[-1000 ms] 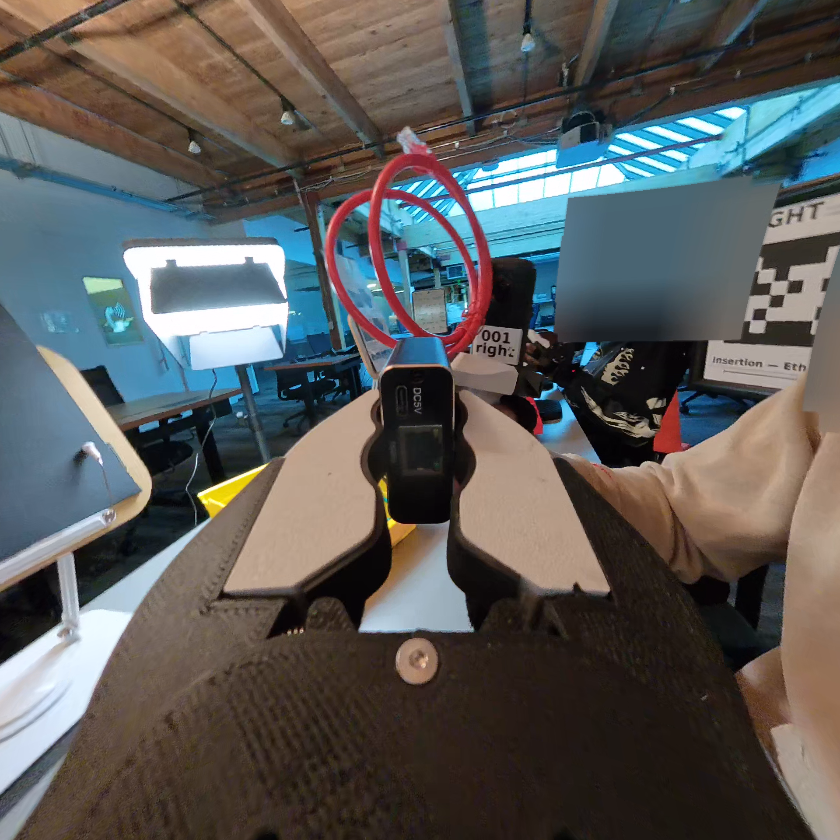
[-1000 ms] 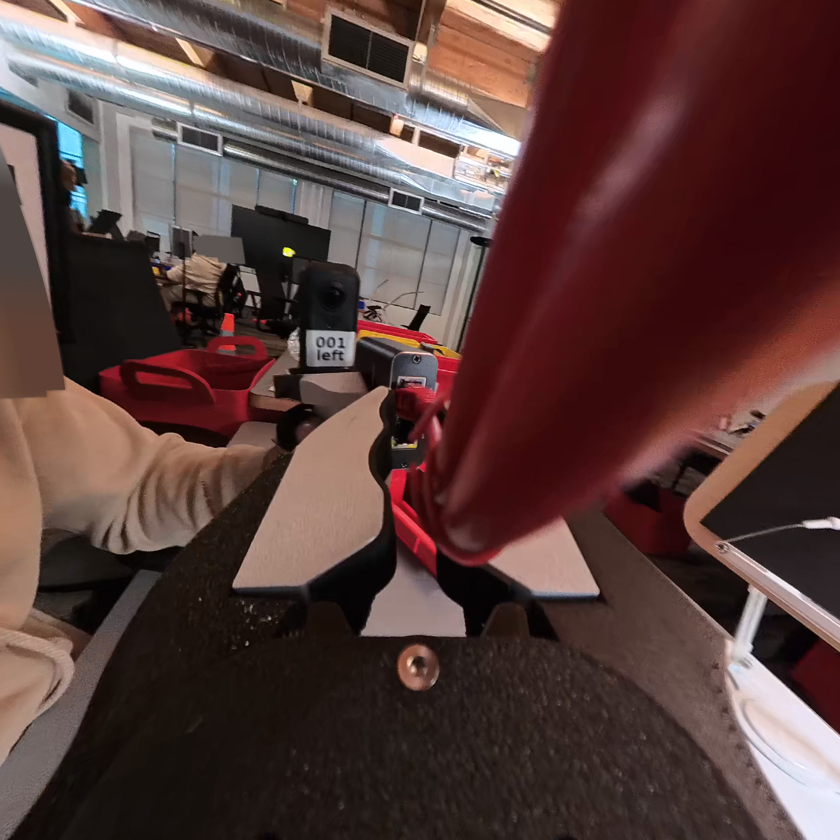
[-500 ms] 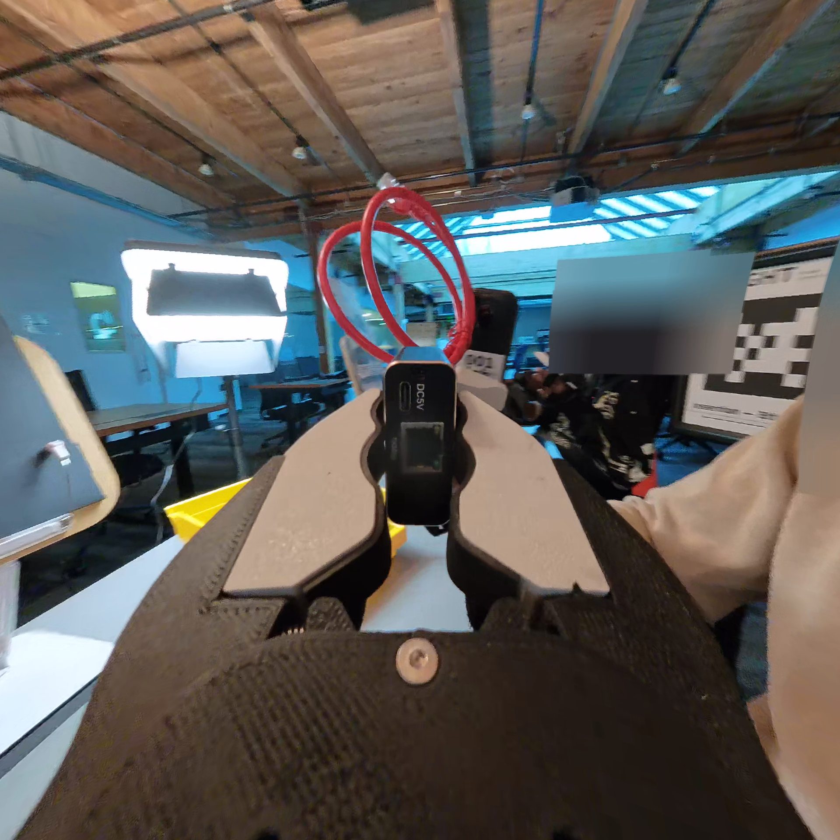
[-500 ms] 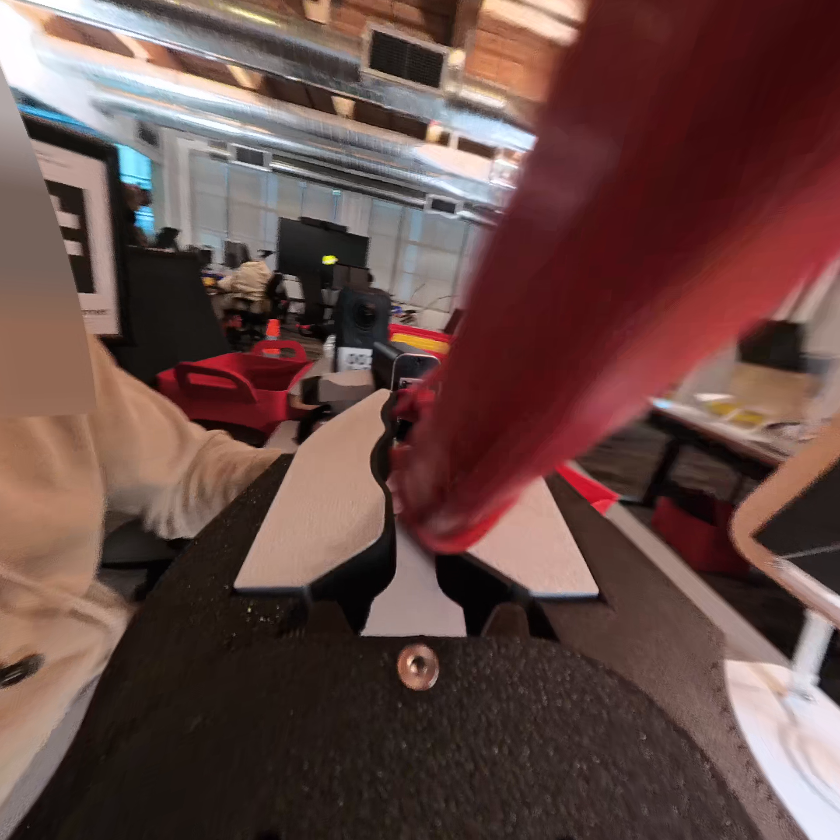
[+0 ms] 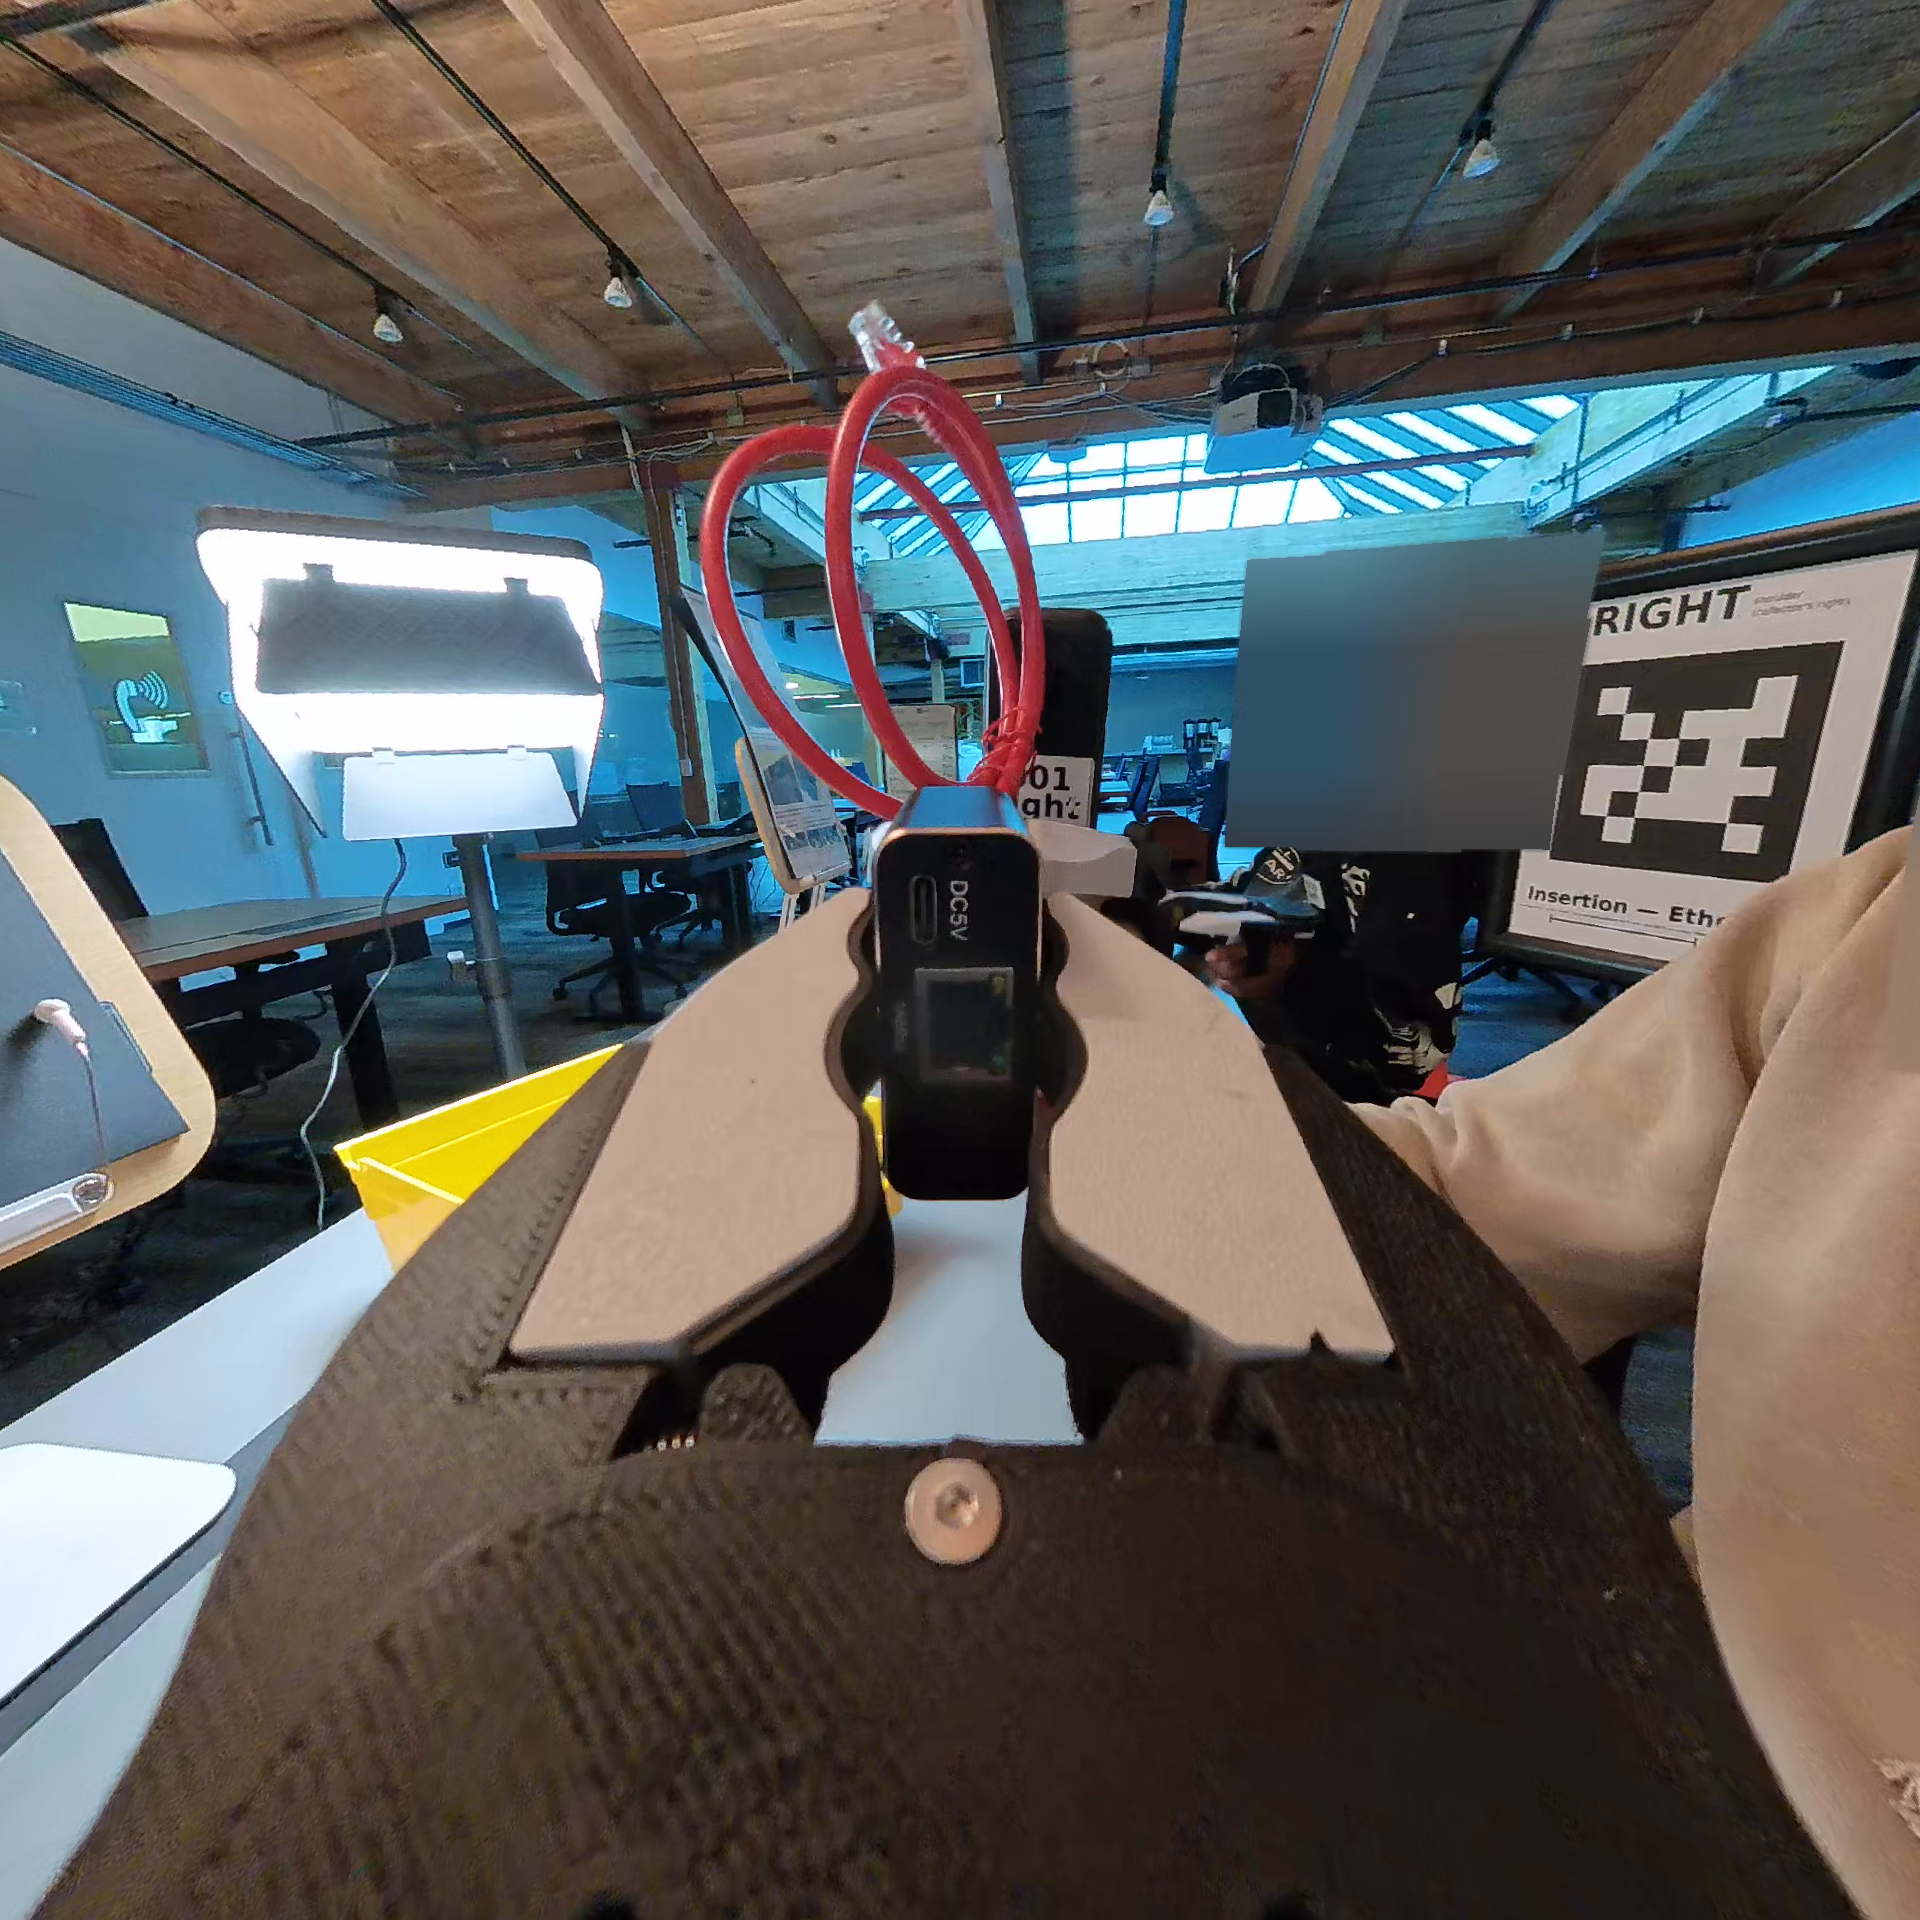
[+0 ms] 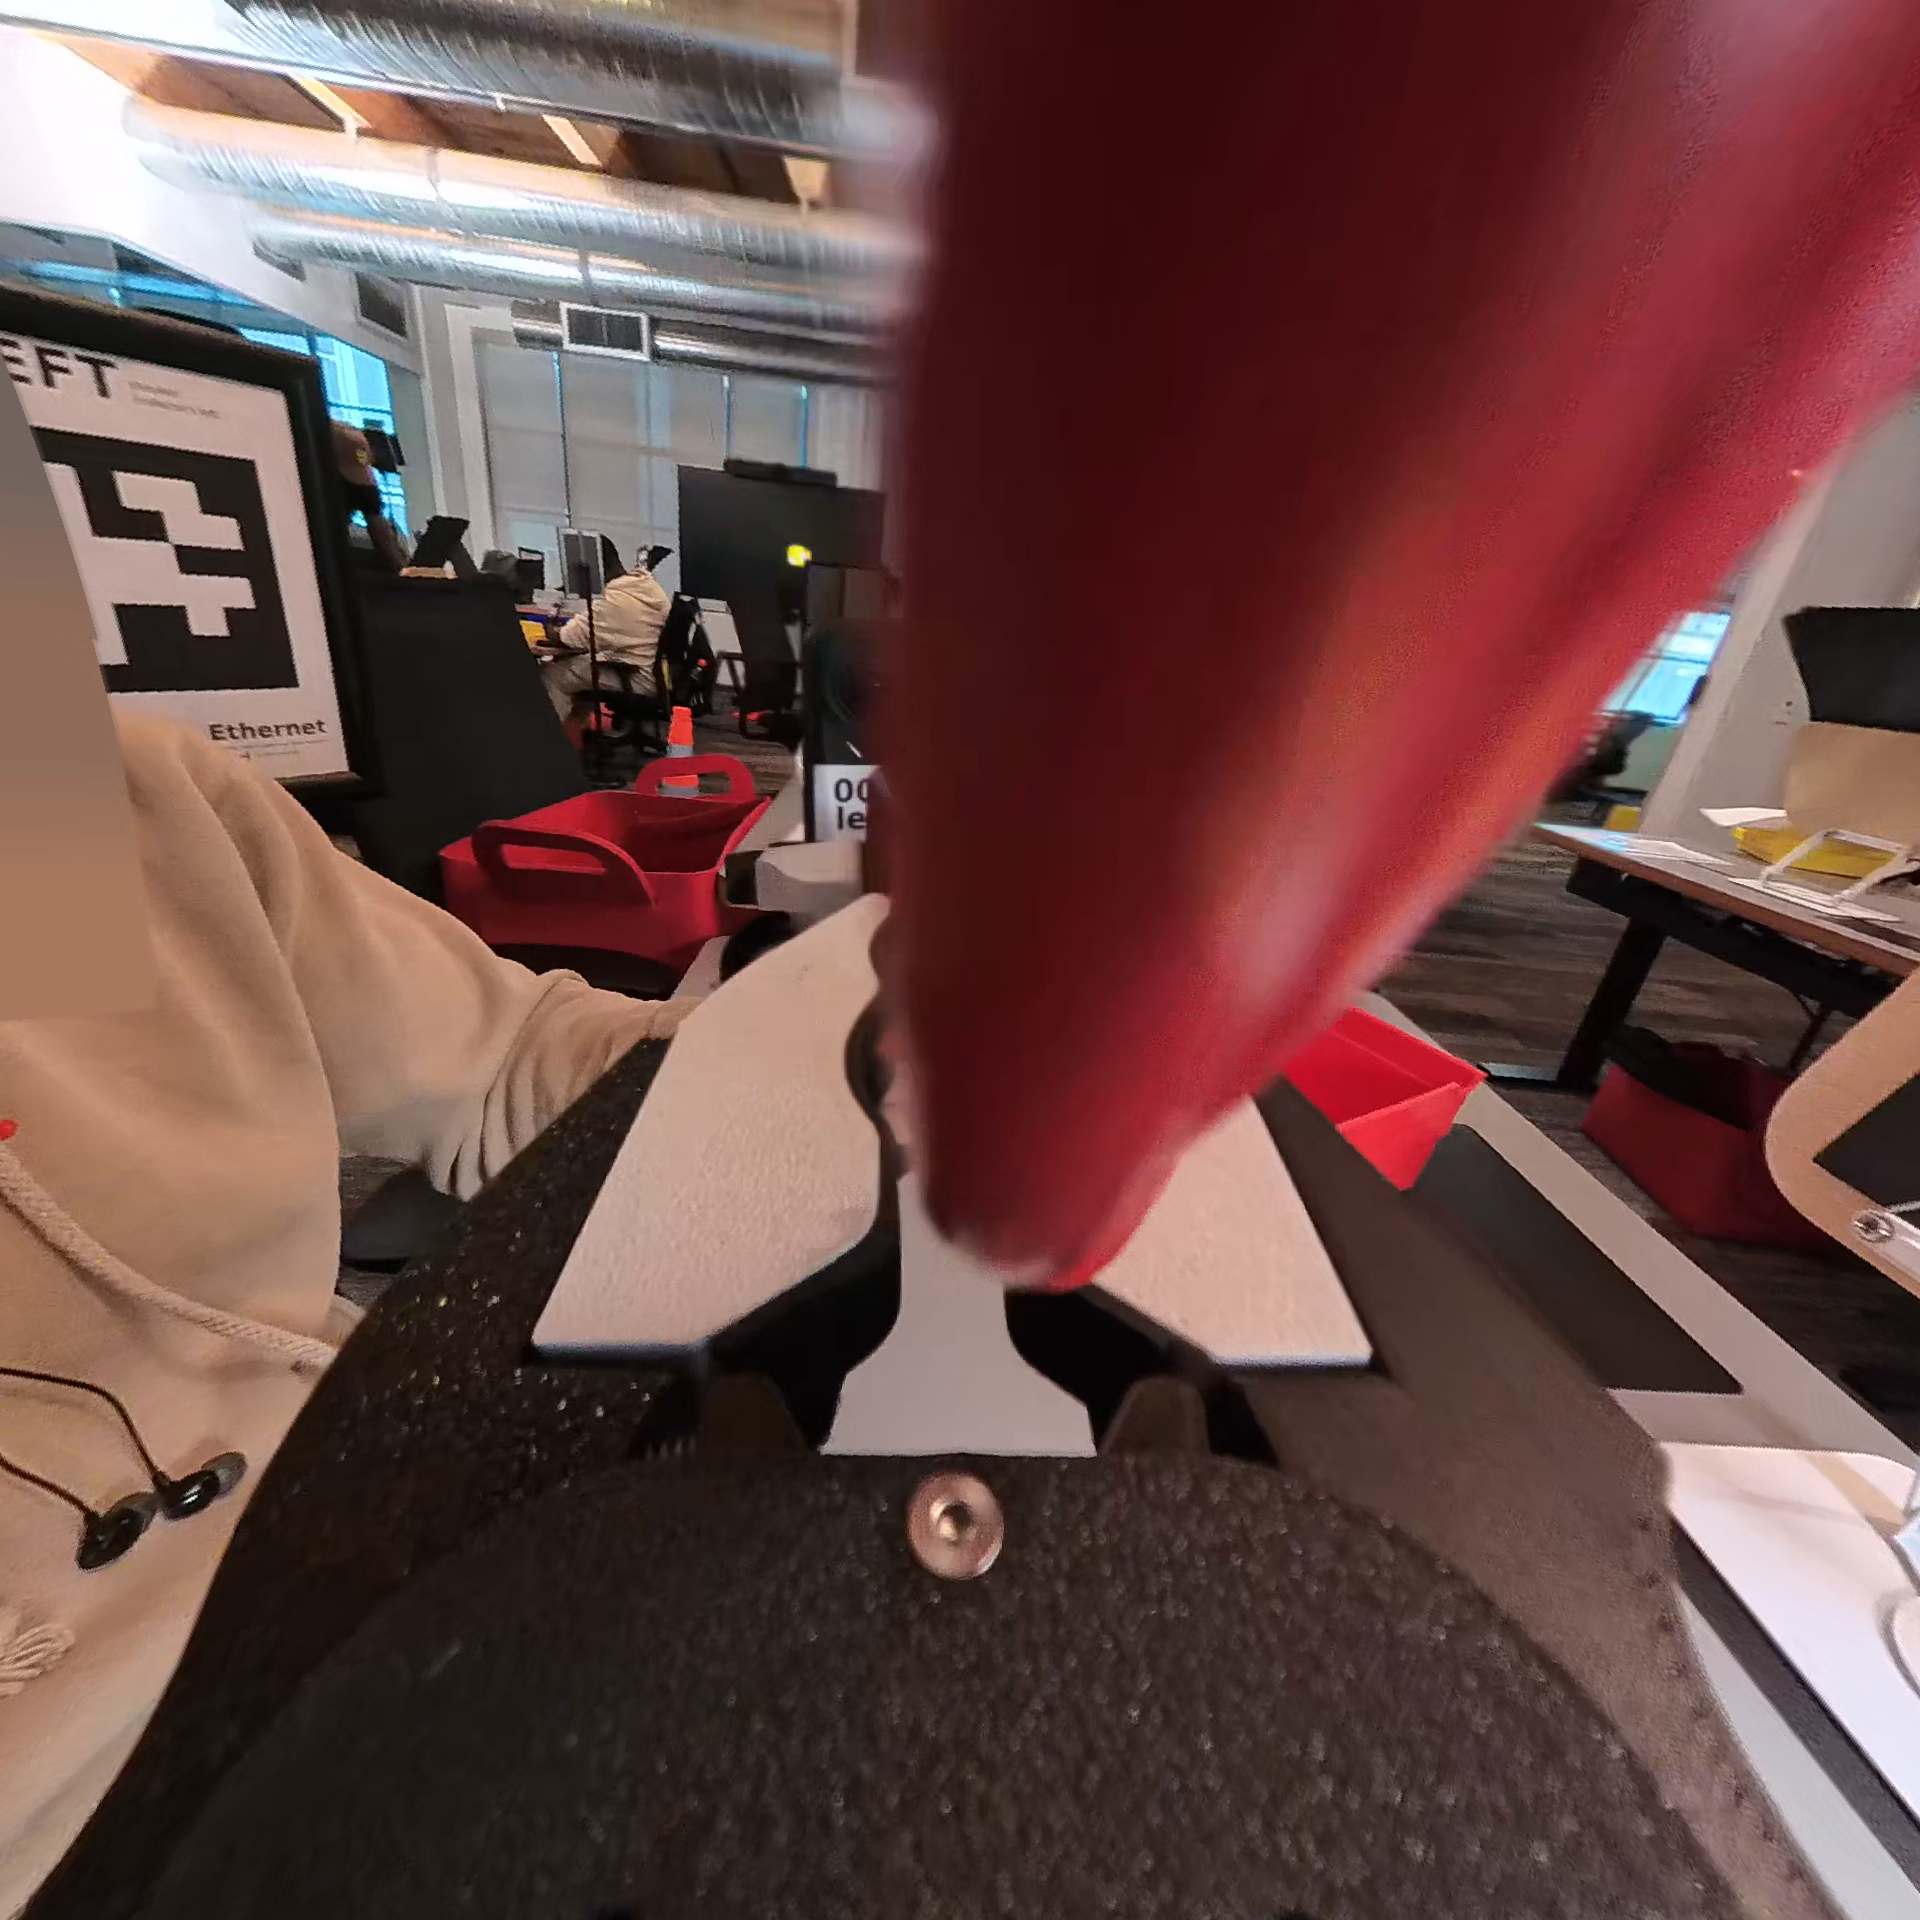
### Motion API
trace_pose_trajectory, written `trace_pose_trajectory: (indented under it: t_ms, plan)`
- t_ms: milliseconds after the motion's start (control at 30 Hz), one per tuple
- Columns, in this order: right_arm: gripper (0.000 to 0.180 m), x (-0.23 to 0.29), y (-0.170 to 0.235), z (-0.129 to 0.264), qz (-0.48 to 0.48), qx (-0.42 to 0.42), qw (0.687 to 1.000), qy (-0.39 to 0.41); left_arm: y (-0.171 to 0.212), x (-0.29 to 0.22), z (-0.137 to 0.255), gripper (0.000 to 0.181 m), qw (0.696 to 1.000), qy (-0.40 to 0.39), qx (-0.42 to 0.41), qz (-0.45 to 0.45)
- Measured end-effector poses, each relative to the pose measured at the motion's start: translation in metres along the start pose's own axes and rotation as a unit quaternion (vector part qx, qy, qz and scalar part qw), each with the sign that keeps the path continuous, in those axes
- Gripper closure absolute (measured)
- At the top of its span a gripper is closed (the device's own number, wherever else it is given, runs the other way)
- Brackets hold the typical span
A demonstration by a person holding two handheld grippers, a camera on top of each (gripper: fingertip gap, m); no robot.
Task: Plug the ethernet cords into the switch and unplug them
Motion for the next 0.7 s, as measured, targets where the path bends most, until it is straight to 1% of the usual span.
trace_pose_trajectory:
  t_ms: [33,233,500,567,667,700]
  plan:
    - [0.162,0.0,0.0,0.0,0.0,0.003,1.0,0.009,0.0,0.0,0.0,0.154,1.0,-0.005,0.0,-0.001]
    - [0.161,0.007,-0.004,-0.005,0.03,0.012,0.996,0.082,-0.001,-0.003,0.003,0.154,0.999,-0.04,0.0,-0.021]
    - [0.16,0.013,-0.002,-0.012,0.047,-0.025,0.991,0.122,-0.006,-0.007,0.006,0.153,0.995,-0.069,0.018,-0.07]
    - [0.16,0.018,-0.002,-0.013,0.067,-0.038,0.986,0.147,-0.008,-0.009,0.007,0.154,0.995,-0.07,0.016,-0.075]
    - [0.094,0.023,-0.001,-0.014,0.09,-0.055,0.98,0.169,-0.011,-0.011,0.007,0.154,0.994,-0.064,0.015,-0.083]
    - [0.096,0.024,-0.001,-0.014,0.093,-0.06,0.979,0.171,-0.012,-0.011,0.007,0.154,0.995,-0.061,0.014,-0.083]
Point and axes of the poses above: each gripper's, where its closed fingertips meet, z back along the fingers, y out of its underside, x = y × z across the jaws, the point moved 9 cm from there along z, back along the fingers, and after that the axes turned 13 degrees about x, right-handed, at the moved point
